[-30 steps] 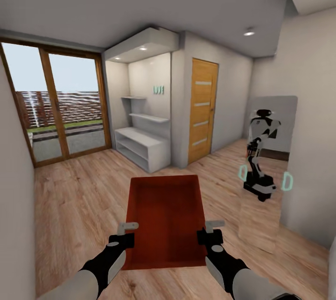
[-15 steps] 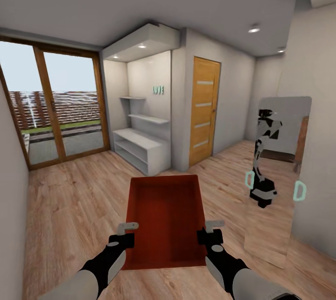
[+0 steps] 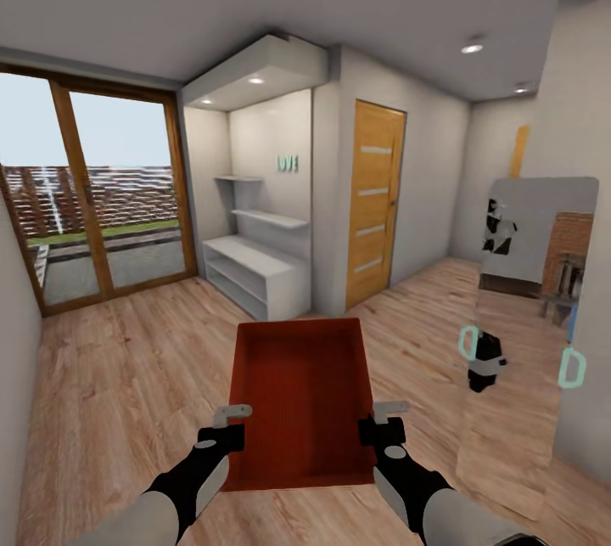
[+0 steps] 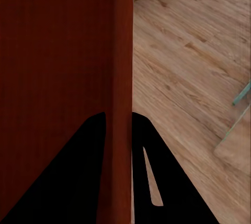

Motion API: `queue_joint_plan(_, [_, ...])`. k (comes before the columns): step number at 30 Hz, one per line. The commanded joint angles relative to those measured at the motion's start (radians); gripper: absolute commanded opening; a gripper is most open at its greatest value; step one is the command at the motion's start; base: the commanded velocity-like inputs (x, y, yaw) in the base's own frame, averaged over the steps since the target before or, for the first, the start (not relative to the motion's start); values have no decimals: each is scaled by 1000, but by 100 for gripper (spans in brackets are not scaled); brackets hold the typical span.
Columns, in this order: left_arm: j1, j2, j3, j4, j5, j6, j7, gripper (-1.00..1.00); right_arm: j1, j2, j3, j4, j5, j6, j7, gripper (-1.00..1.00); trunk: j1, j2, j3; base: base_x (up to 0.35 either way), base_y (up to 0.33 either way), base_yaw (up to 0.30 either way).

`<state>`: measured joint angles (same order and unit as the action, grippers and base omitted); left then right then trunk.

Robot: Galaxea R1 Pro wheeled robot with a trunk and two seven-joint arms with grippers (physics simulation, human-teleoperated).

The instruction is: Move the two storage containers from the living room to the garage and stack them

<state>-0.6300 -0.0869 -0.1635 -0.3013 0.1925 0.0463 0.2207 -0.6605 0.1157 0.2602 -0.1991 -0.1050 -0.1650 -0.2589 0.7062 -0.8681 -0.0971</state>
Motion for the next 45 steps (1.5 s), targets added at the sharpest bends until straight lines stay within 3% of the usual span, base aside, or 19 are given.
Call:
queue_joint_plan(1, [-1, 17, 44, -5, -10, 6, 43, -100, -2, -1, -43, 1, -88, -7, -24, -100, 1, -1, -1, 321, 0, 151])
queue_joint_plan(15, [-1, 16, 44, -7, -10, 6, 43, -100, -1, -1, -43, 1, -88, -7, -22, -100, 1, -1, -1, 321, 0, 109])
queue_joint_plan(38, [-1, 17, 44, -7, -10, 6, 43, -100, -1, -1, -43, 1, -88, -8, -24, -100, 1, -1, -1, 321, 0, -2])
queue_joint_plan(45, [-1, 16, 44, -7, -10, 6, 44, -100, -1, -1, -43, 1, -89, -8, -25, -100, 1, -1, -1, 321, 0, -187])
